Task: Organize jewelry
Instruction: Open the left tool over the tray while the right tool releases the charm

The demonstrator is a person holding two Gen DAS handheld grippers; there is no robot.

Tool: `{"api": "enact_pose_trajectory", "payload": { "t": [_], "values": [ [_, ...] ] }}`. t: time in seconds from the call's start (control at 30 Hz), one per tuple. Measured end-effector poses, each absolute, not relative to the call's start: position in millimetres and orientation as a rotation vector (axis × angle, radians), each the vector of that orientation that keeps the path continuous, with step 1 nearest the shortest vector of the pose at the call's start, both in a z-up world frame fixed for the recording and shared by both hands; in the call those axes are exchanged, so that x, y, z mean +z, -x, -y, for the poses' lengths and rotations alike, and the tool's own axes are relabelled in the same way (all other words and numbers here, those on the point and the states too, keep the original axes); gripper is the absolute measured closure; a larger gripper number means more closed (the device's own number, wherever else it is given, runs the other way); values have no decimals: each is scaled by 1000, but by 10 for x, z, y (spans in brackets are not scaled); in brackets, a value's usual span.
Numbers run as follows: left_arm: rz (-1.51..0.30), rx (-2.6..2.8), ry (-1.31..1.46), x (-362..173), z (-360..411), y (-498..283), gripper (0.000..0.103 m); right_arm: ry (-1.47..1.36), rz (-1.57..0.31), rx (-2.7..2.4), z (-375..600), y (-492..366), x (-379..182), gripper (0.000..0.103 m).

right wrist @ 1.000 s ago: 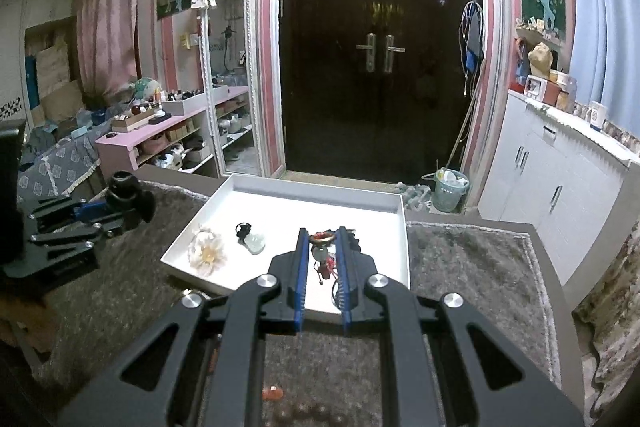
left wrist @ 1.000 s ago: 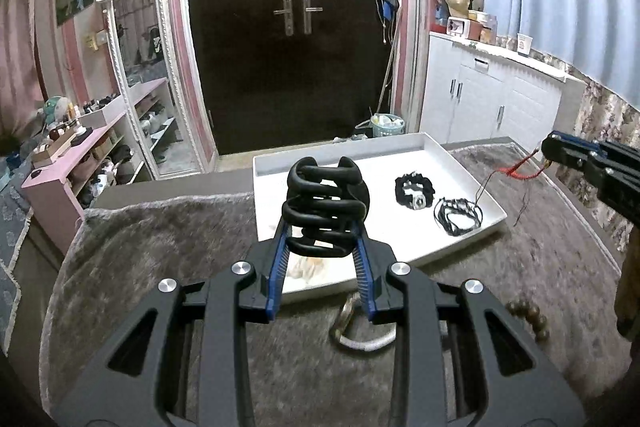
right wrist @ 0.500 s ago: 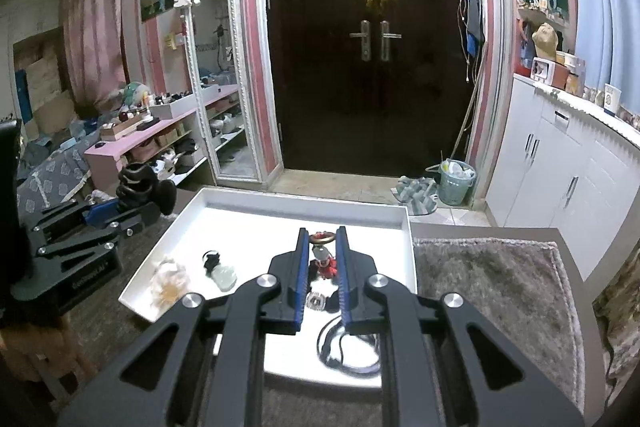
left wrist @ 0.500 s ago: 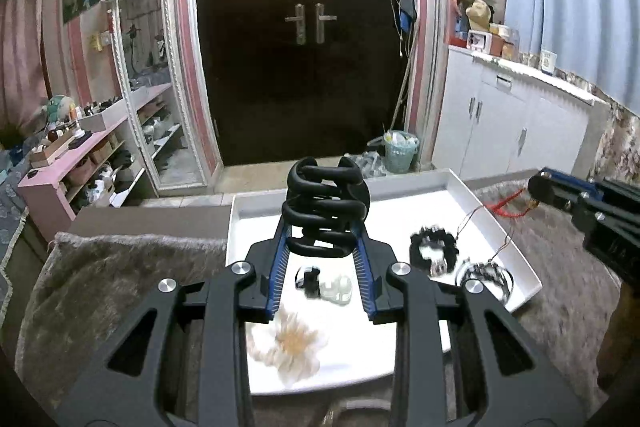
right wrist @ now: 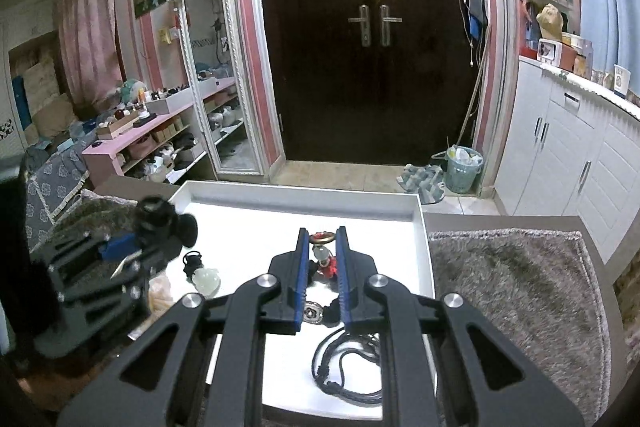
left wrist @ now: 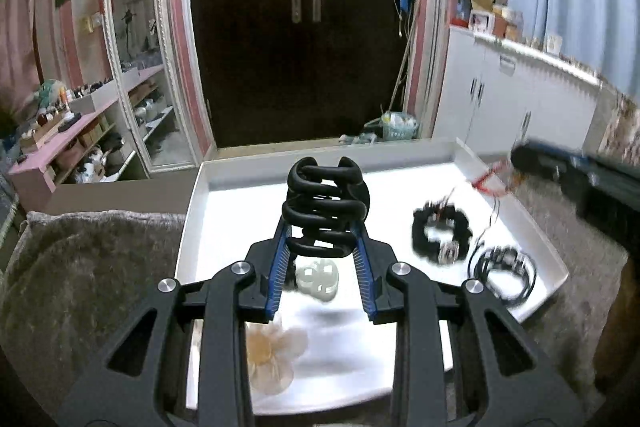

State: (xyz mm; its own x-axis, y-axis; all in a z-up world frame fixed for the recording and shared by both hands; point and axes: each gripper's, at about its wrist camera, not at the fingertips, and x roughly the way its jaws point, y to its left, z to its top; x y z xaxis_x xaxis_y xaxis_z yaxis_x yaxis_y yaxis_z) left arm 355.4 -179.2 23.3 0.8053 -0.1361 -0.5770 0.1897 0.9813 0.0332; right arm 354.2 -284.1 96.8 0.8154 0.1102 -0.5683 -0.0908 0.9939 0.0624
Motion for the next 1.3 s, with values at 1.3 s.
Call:
{"api": "enact_pose_trajectory", "payload": {
  "t": [1.3],
  "values": [
    [-682,-120,-133,-19,1830,-3726,73,-100,-827,-11,3134,-3870,173,55]
  ]
}}
